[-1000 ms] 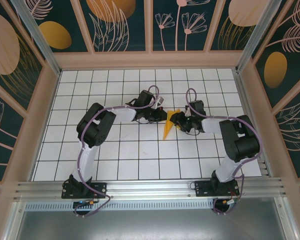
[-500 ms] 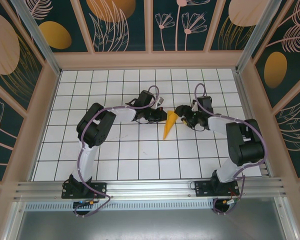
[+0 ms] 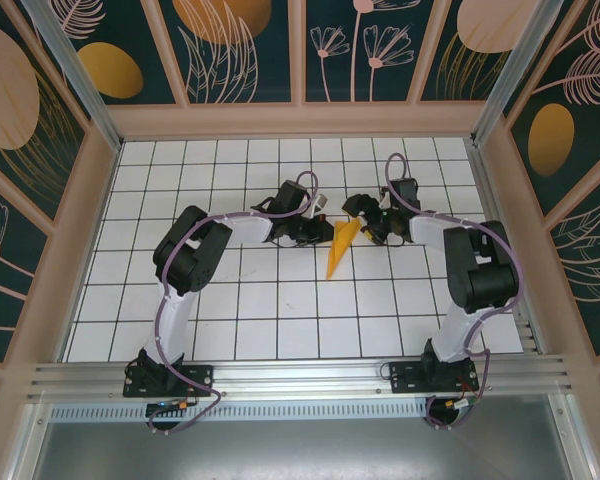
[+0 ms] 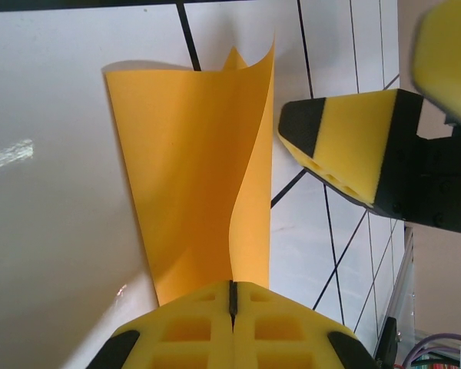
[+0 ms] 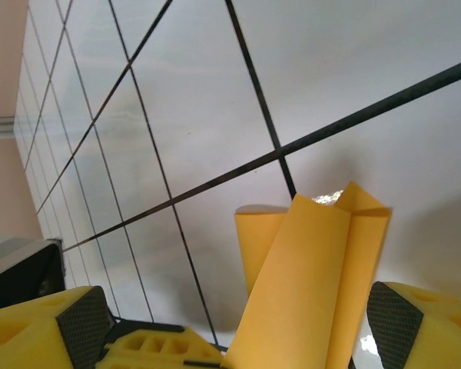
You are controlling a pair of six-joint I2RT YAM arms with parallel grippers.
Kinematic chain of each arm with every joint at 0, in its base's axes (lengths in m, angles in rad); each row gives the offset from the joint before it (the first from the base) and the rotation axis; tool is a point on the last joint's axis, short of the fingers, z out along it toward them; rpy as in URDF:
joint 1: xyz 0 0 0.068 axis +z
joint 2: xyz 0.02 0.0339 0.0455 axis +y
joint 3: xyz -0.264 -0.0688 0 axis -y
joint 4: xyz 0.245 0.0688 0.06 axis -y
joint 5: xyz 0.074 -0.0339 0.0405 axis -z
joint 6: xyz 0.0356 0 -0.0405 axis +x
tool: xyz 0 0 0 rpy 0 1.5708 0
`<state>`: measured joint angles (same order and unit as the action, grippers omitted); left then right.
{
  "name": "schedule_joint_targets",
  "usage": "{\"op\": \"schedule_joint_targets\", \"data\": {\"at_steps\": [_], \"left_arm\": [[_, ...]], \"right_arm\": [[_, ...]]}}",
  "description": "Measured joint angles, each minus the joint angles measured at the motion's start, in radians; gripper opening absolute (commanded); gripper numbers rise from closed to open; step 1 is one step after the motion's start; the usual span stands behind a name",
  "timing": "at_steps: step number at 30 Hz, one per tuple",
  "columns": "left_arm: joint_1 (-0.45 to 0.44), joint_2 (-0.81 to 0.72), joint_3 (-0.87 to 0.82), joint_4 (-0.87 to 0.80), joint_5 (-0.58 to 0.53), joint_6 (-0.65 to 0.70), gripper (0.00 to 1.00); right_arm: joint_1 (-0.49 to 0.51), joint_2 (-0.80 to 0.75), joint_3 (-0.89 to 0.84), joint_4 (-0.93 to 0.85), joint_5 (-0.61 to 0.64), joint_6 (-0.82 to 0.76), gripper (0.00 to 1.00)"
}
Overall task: Fold a paper plane with a square sheet of paper (fold left side to right side)
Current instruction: Fold the wing for the fifth time at the center of the table.
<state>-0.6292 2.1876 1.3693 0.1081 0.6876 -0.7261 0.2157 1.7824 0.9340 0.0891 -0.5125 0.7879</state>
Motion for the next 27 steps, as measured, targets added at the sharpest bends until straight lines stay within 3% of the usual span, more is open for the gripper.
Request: {"op": "schedule_joint_targets", "data": {"at_steps": [27], "left_arm": [[0.0, 0.0, 0.004, -0.009, -0.001, 0.016, 0.0]], "right_arm": [[0.027, 0.09, 0.107, -0.079, 0.023, -0.024, 0.9]]}}
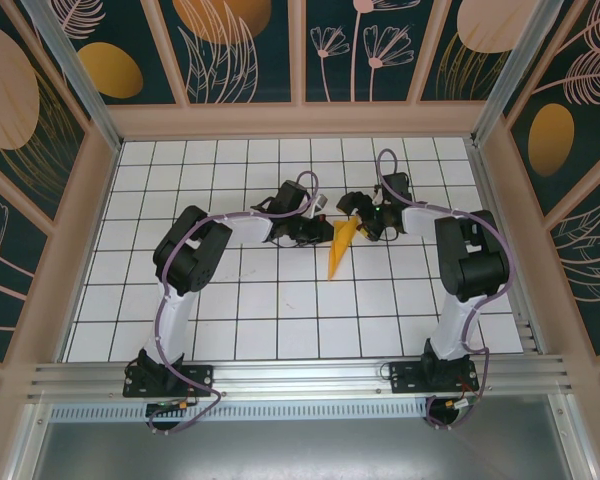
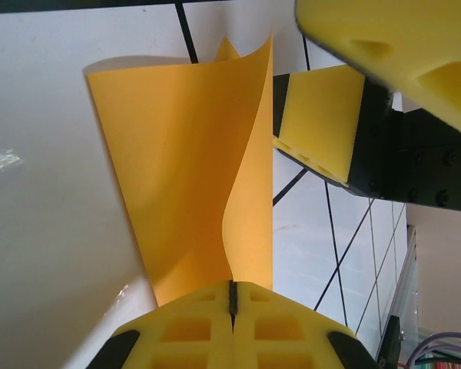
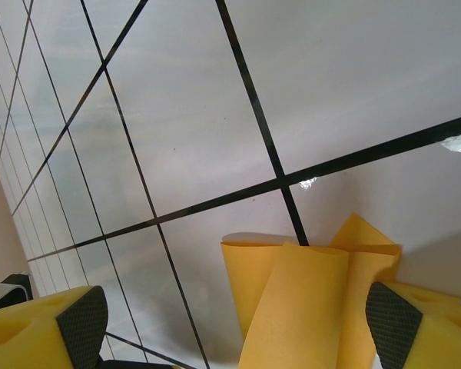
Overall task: Fold a paper plane with a square sheet of paper (fold left side to right side)
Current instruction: Fold the wing for the fifth time at the center of the table.
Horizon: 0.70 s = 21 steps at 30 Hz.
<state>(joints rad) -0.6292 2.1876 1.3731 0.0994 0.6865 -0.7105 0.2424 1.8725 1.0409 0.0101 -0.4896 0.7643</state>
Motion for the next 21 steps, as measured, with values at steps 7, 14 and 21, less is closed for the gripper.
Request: {"op": "schedule_joint_targets", "data": {"at_steps": [7, 14, 21], "left_arm": [[0.0, 0.0, 0.025, -0.03, -0.016, 0.028, 0.0], [0.0, 0.008, 0.05, -0.053, -0.02, 0.048, 0.0], [0.0, 0.034, 0.052, -0.076, -0.041, 0.057, 0.0]], "right_arm": [[0.003, 0.011, 0.022, -0.033, 0.006, -0.008, 0.9], [0.01, 0.023, 0.051, -0.076, 0.019, -0.026, 0.9], [0.014, 0.024, 0.053, -0.08, 0.026, -0.03, 0.9]]}}
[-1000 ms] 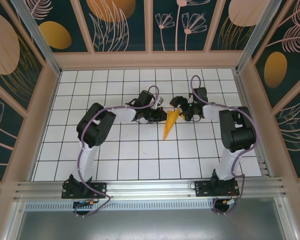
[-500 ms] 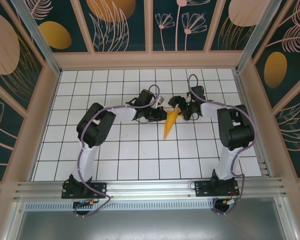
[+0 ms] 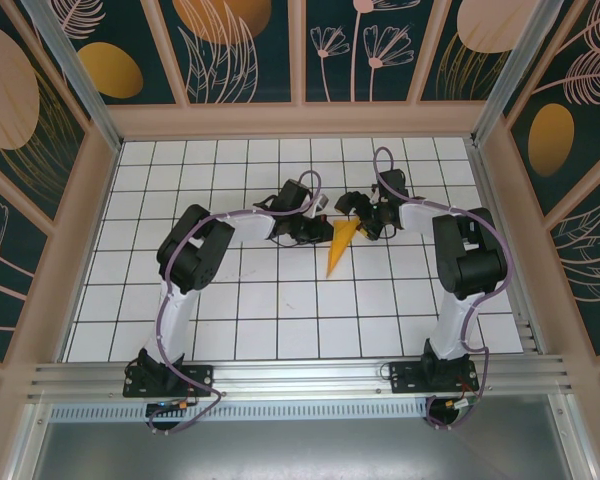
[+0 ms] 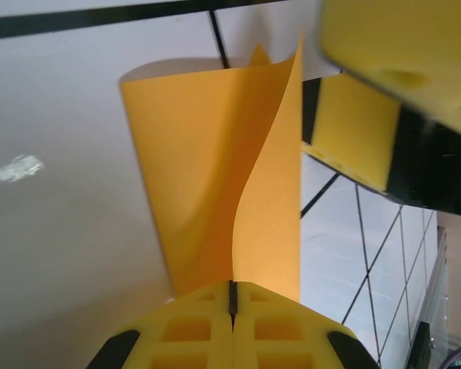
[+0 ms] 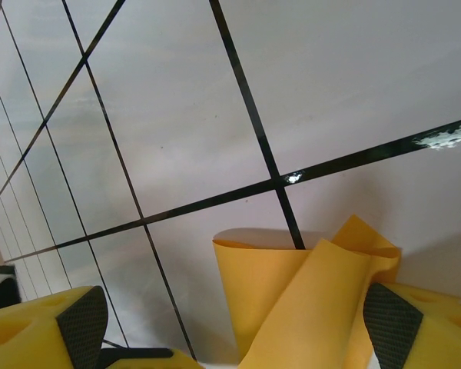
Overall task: Fold a paper plane with a square sheet of paper (fold left side to right side)
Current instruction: Fold the wing for the fifth time at the center of the table.
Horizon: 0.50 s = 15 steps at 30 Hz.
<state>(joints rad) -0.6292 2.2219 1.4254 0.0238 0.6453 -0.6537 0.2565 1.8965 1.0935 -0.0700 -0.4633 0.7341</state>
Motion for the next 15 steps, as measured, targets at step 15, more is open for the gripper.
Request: {"op": "schedule_joint_targets", "data": {"at_steps": [15], "left_arm": [[0.0, 0.011, 0.002, -0.006, -0.011, 0.006, 0.0]], "right_arm": [[0.003, 0.0, 0.002, -0.002, 0.003, -0.003, 0.91]]}}
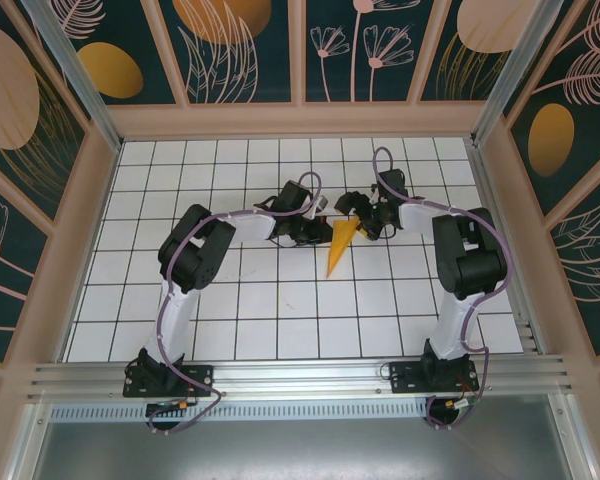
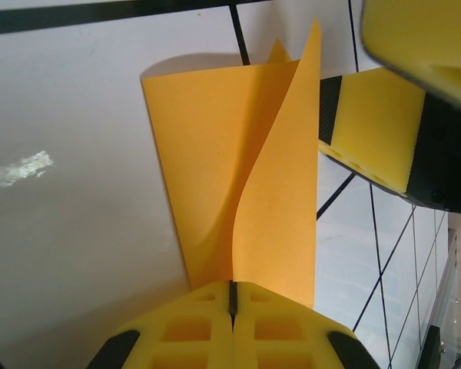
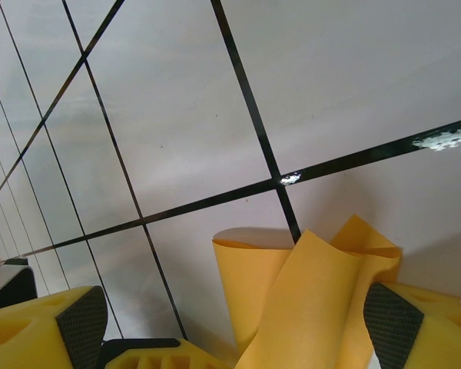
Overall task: Fold a paper plane with a square sheet of paper (fold left side to right side)
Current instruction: Fold the wing for the fifth time at the center of the table.
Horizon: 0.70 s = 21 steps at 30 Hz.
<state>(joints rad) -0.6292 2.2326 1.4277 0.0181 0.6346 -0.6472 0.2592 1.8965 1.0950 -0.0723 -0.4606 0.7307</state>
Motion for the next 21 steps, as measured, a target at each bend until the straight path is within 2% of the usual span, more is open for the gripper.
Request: {"op": "schedule_joint_targets", "data": {"at_steps": [10, 13, 15, 21], "left_arm": [[0.0, 0.009, 0.001, 0.001, 0.0, 0.0, 0.0], [0.0, 0.009, 0.001, 0.001, 0.0, 0.0, 0.0], [0.0, 0.009, 0.001, 0.001, 0.0, 0.0, 0.0], [0.0, 0.009, 0.001, 0.0, 0.0, 0.0, 0.0]], "right_arm": [[0.0, -0.015, -0.009, 0.006, 0.0, -0.016, 0.91], [-0.004, -0.039, -0.022, 0.002, 0.0, -0.02, 0.88], [-0.008, -0.068, -0.035, -0.002, 0.0, -0.027, 0.79], [-0.011, -0.193, -0.138, 0.023, -0.014, -0.018, 0.32]]}}
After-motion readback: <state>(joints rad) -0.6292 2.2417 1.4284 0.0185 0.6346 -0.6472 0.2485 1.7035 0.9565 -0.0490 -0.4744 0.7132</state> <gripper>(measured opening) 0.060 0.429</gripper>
